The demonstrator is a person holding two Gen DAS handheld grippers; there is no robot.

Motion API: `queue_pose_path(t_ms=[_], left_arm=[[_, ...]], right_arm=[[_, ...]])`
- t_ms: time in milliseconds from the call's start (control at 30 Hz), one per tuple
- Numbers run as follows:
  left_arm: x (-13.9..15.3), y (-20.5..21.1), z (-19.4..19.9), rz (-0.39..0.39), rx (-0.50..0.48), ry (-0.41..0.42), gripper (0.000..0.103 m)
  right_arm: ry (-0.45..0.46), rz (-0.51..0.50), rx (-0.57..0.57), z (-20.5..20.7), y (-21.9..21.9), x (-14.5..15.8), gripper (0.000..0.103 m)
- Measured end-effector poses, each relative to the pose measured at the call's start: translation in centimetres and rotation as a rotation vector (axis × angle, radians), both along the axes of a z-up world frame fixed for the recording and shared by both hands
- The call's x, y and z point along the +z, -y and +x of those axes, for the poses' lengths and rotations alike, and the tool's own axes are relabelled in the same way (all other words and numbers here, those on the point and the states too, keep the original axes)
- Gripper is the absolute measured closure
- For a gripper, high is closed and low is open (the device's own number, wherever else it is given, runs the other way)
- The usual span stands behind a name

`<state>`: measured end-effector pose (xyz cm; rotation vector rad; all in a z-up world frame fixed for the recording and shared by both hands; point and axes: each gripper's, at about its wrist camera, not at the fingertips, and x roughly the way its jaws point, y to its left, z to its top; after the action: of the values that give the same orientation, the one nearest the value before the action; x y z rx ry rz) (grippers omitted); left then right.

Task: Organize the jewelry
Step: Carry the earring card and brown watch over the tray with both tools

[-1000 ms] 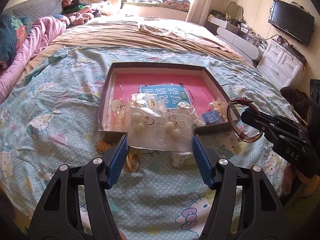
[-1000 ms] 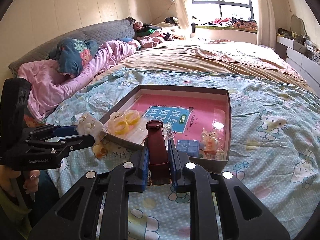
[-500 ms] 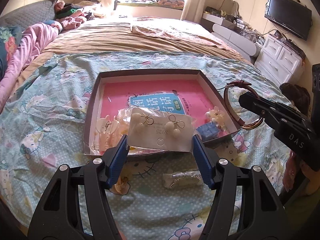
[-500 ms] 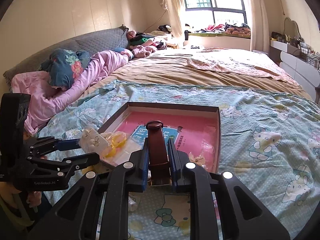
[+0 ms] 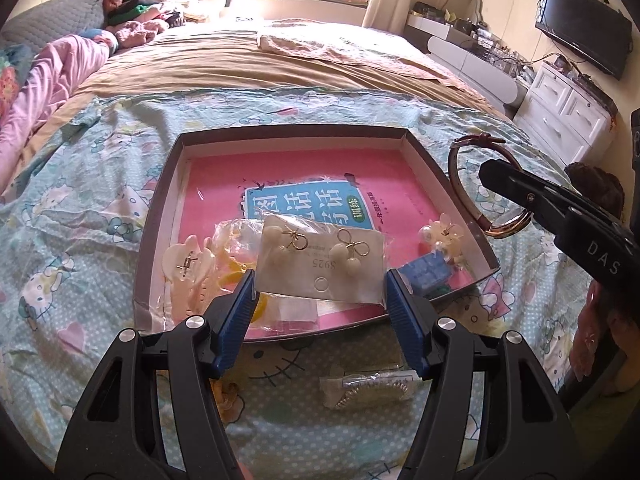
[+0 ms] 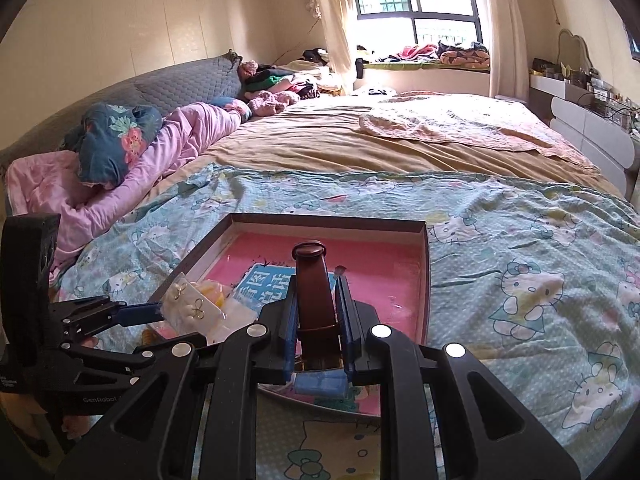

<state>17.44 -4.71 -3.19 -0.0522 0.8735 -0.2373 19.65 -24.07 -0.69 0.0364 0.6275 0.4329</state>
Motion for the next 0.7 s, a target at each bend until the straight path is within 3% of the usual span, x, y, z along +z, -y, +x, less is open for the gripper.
queue_pose_path(t_ms=[333,700], left_arm=[[-1.0,1.0,0.8,0.043,-0.013,0.001,0.047],[-1.6,1.0,1.0,0.037,-0.015,-0.014,0.047]], right_arm=[[-0.025,0.004,-0.034,1.6,0.8,-1.2,0.086],[-0.034,0.001,-0.044,1.8,1.5,-1.6,0.086]])
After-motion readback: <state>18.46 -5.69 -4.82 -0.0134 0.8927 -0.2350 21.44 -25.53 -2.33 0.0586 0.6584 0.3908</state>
